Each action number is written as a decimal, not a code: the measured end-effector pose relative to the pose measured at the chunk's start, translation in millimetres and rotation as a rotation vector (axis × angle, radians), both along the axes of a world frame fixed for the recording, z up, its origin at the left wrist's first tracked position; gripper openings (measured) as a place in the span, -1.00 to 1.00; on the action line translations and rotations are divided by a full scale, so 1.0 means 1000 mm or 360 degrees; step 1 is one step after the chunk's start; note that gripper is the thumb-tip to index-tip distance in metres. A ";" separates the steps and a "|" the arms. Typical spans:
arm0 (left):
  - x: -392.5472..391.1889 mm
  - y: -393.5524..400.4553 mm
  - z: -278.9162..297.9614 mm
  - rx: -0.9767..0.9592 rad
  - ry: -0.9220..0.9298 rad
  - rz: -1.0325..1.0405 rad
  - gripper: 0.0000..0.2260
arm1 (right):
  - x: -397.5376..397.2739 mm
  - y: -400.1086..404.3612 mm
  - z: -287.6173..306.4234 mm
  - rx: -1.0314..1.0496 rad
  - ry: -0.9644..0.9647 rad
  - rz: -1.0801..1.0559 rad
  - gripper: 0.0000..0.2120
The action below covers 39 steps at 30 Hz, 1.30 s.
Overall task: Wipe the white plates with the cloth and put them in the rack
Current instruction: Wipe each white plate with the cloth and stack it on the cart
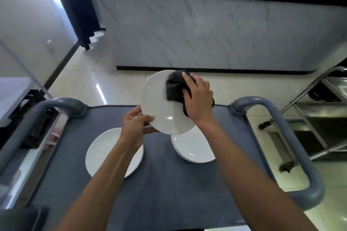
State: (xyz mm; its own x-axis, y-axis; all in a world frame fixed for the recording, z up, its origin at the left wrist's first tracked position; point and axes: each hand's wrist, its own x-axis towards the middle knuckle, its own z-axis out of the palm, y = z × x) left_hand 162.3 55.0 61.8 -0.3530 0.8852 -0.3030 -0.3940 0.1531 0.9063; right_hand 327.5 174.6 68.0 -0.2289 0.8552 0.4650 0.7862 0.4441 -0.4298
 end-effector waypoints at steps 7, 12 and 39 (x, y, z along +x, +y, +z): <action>0.023 0.004 -0.001 0.0058 -0.0043 0.0187 -0.62 | 0.022 -0.018 -0.021 -0.0161 0.0165 -0.0029 -0.51; 0.032 0.004 0.000 0.0067 -0.0104 0.0342 -0.60 | 0.020 -0.043 -0.036 -0.0223 0.0160 0.0011 -0.49; 0.047 -0.005 0.006 0.0072 -0.0035 0.0479 -0.67 | 0.057 -0.053 -0.054 0.0077 0.0283 0.0180 -0.55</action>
State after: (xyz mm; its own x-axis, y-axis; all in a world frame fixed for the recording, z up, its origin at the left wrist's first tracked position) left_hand 209.4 49.6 67.8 -0.5951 0.7547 -0.2760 -0.4353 -0.0140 0.9002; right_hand 384.8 121.8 14.4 -0.2331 0.8042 0.5468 0.6437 0.5490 -0.5331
